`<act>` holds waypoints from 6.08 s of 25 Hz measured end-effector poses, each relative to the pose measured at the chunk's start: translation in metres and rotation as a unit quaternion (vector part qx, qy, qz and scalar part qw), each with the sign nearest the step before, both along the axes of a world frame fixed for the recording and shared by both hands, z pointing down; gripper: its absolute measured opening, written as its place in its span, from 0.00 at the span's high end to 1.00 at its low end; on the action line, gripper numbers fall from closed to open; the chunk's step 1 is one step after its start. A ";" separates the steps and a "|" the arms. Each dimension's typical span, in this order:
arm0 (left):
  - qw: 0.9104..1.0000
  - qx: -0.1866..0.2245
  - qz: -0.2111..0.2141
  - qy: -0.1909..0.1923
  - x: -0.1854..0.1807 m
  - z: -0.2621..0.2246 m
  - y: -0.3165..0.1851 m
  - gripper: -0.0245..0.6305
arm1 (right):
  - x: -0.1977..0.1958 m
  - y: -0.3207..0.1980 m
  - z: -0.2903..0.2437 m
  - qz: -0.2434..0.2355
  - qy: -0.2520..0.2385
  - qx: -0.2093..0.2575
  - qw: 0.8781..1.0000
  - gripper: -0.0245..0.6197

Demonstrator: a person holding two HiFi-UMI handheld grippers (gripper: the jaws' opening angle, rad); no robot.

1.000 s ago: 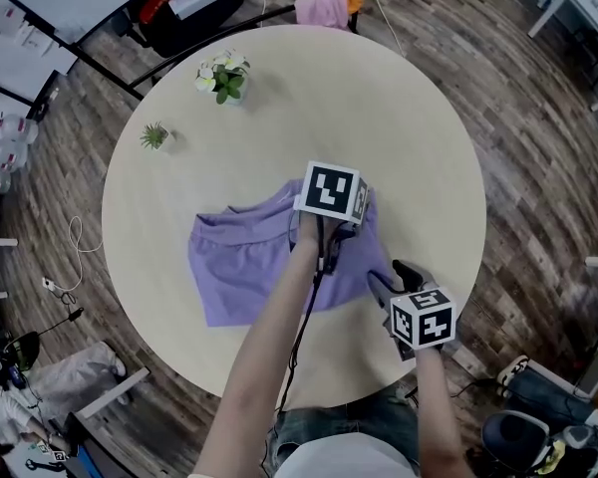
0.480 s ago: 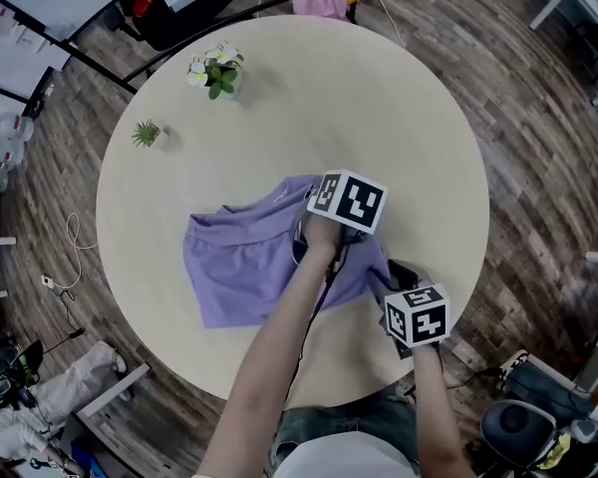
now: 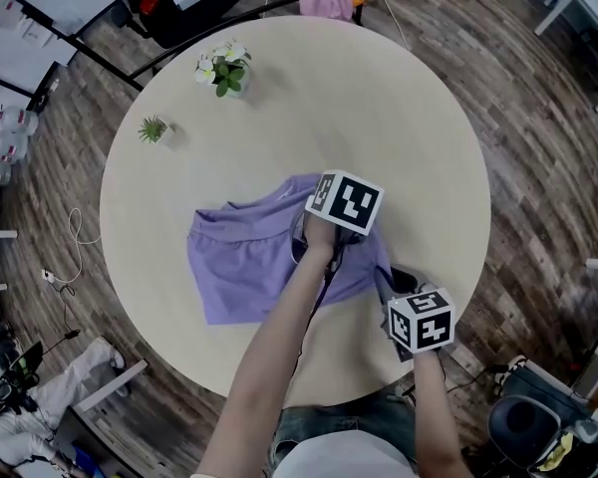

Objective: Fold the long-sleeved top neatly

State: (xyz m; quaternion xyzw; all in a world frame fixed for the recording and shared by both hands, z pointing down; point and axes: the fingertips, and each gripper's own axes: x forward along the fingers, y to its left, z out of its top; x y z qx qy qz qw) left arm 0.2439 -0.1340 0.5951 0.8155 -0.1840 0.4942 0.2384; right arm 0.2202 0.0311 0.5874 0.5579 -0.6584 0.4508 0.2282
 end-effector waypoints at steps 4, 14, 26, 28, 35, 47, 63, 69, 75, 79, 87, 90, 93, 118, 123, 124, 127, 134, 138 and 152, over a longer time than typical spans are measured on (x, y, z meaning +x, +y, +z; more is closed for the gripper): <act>0.999 0.008 -0.005 0.032 0.009 -0.018 -0.001 0.89 | 0.011 -0.001 -0.017 0.007 0.013 0.020 1.000 0.87; 0.989 0.006 -0.019 0.146 0.039 -0.088 0.006 0.89 | 0.061 0.003 -0.066 0.040 0.067 0.060 0.995 0.88; 0.970 -0.002 -0.040 0.241 0.017 -0.138 0.001 0.89 | 0.051 -0.003 -0.119 0.026 0.106 0.102 0.989 0.88; 0.967 -0.010 -0.045 0.250 0.004 -0.142 -0.002 0.89 | 0.037 -0.006 -0.126 0.019 0.105 0.108 0.988 0.88; 0.958 -0.021 -0.067 0.279 -0.045 -0.151 -0.009 0.89 | -0.013 -0.013 -0.139 -0.023 0.097 0.120 0.988 0.88; 0.944 -0.033 -0.104 0.312 -0.129 -0.150 -0.018 0.89 | -0.100 -0.023 -0.141 -0.098 0.082 0.116 0.985 0.88; 0.920 -0.080 -0.190 0.334 -0.219 -0.104 -0.029 0.80 | -0.205 -0.027 -0.087 -0.184 0.089 0.080 0.976 0.87; 0.895 -0.069 -0.266 0.352 -0.263 -0.096 -0.040 0.69 | -0.242 -0.023 -0.046 -0.218 0.069 0.046 0.973 0.74; 0.894 -0.063 -0.256 0.363 -0.269 -0.103 -0.022 0.69 | -0.267 -0.010 -0.033 -0.267 0.040 0.034 0.962 0.51; 0.900 -0.051 -0.231 0.366 -0.260 -0.112 -0.010 0.69 | -0.247 -0.015 -0.061 -0.247 0.037 0.067 0.966 0.57; 0.914 -0.054 -0.209 0.343 -0.233 -0.104 0.005 0.74 | -0.162 -0.030 -0.089 -0.148 0.082 0.094 0.981 0.88; 0.916 -0.077 -0.220 0.326 -0.230 -0.084 0.007 0.80 | -0.156 -0.018 -0.063 -0.157 0.085 0.059 0.982 0.88; 0.920 -0.087 -0.239 0.299 -0.235 -0.060 0.002 0.87 | -0.157 -0.001 -0.038 -0.172 0.089 0.032 0.981 0.90; 0.915 -0.043 -0.231 0.329 -0.236 -0.093 -0.001 0.90 | -0.153 -0.005 -0.091 -0.181 0.002 0.086 0.980 0.90; 0.917 -0.071 -0.220 0.325 -0.222 -0.081 0.023 0.90 | -0.143 -0.019 -0.055 -0.172 0.040 0.059 0.983 0.89; 0.917 -0.078 -0.223 0.320 -0.221 -0.075 0.026 0.90 | -0.145 -0.015 -0.042 -0.180 0.045 0.042 0.982 0.89; 0.915 -0.104 -0.240 0.306 -0.226 -0.052 0.037 0.90 | -0.149 0.002 -0.012 -0.197 0.046 0.006 0.979 0.90; 0.900 -0.131 -0.283 0.305 -0.241 -0.017 0.055 0.95 | -0.158 0.018 0.015 -0.202 0.050 -0.015 0.978 0.92; 0.898 -0.126 -0.288 0.307 -0.240 -0.013 0.054 0.96 | -0.158 0.014 0.020 -0.201 0.057 -0.017 0.978 0.92; 0.899 0.050 -0.310 0.305 -0.284 -0.094 0.046 0.89 | -0.127 -0.008 -0.062 -0.144 0.048 0.089 0.984 0.92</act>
